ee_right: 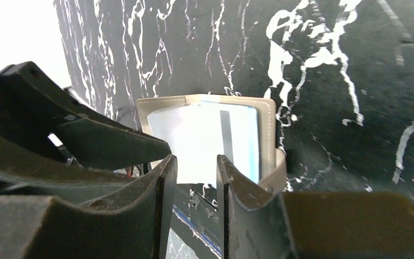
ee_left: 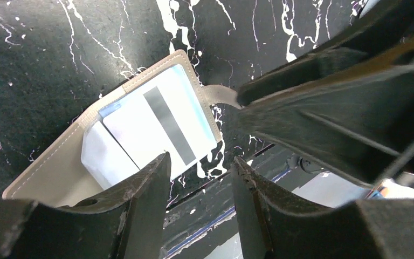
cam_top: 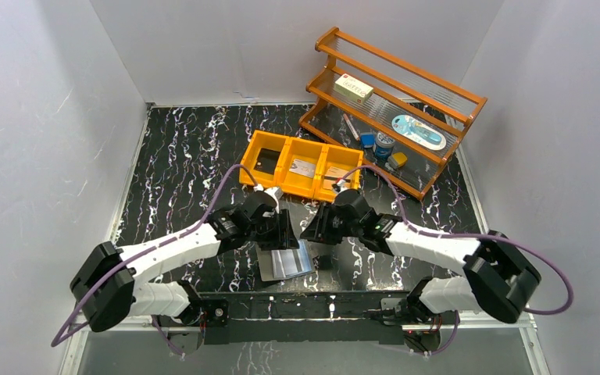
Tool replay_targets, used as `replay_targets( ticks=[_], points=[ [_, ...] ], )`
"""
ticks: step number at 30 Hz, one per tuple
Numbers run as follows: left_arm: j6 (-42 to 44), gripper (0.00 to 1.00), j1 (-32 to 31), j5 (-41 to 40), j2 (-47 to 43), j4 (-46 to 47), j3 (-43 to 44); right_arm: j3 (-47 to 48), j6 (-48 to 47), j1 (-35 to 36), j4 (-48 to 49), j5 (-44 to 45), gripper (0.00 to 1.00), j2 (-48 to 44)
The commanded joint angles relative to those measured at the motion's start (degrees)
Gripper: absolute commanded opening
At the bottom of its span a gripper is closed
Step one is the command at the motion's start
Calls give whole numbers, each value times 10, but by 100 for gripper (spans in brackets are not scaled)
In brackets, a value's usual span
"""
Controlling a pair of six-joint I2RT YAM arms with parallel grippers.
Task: Take the credit cards out of the card holder
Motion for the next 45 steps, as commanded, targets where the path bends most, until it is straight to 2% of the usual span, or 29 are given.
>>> replay_targets(
  ticks=[1, 4, 8, 13, 17, 29, 38, 40, 45],
  points=[
    [-23, 44, -1, -31, -25, -9, -21, 14, -22, 3, 76, -108, 40, 72],
    [-51, 45, -1, -6, -10, 32, -43, 31, -39, 6, 79, -133, 40, 135],
    [-62, 47, 0, -3, -4, 45, -58, 27, -36, 7, 59, -113, 40, 164],
    [-71, 48, -1, -8, 9, 35, -78, 3, -28, 10, 71, -117, 40, 177],
    [-85, 48, -1, -34, 0, 24, -96, 5, -34, 12, 43, -104, 37, 185],
    [-133, 53, 0, -84, -58, 19, -136, -1, -33, 15, 19, -83, 32, 186],
    [-152, 44, -1, -58, -13, 75, -161, 1, -35, 15, 20, -84, 21, 192],
    [-160, 43, -1, -54, -9, 87, -169, -1, -35, 15, 21, -84, 16, 193],
    [-178, 40, -1, -61, -12, 93, -183, -6, -32, 15, 26, -84, 15, 198]
  ],
)
